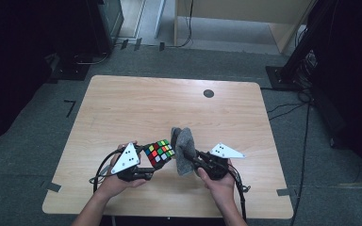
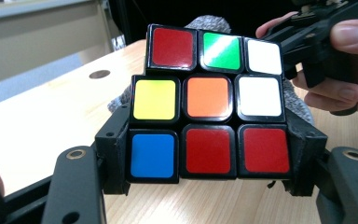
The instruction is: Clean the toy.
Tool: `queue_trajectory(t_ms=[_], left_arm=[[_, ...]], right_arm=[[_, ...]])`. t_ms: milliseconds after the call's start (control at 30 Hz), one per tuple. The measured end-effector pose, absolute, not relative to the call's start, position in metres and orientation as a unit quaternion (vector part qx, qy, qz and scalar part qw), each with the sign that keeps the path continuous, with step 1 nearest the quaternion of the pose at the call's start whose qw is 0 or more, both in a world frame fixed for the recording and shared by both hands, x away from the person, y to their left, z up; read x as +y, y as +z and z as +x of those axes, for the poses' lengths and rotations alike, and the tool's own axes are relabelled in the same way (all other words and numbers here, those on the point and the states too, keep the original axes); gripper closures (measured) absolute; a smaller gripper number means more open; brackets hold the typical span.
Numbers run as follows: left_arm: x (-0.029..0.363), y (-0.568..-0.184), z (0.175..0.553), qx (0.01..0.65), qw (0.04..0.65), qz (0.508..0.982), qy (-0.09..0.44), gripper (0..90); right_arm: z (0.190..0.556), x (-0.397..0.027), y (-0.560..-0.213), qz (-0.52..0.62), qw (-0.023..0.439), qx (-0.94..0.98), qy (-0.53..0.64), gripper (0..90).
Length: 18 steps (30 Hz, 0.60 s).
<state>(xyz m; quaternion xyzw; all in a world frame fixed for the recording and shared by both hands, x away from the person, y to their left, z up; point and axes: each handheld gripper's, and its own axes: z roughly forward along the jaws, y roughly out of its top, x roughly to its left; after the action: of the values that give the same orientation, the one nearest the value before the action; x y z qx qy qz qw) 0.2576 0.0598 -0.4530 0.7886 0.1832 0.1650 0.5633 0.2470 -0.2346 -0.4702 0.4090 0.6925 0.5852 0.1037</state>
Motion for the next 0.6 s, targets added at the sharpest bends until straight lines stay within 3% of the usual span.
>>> queue_trajectory(t_ms=[100,167,300,600], left_arm=[[0.058,-0.453,0.259,0.189,0.563,0.788,0.162,33.9],[0.058,-0.453,0.260,0.197,0.561,0.788,0.160,33.8],[0.062,-0.452,0.265,0.221,0.563,0.781,0.153,33.9],[0.070,-0.446,0.273,0.269,0.582,0.760,0.109,33.8]], right_arm=[[0.247,-0.231,-0.470,0.400,0.106,0.699,0.583,67.7],[0.246,-0.227,-0.469,0.381,0.135,0.709,0.577,53.4],[0.244,-0.229,-0.462,0.361,0.183,0.703,0.584,39.8],[0.232,-0.215,-0.456,0.278,0.215,0.722,0.596,29.7]])
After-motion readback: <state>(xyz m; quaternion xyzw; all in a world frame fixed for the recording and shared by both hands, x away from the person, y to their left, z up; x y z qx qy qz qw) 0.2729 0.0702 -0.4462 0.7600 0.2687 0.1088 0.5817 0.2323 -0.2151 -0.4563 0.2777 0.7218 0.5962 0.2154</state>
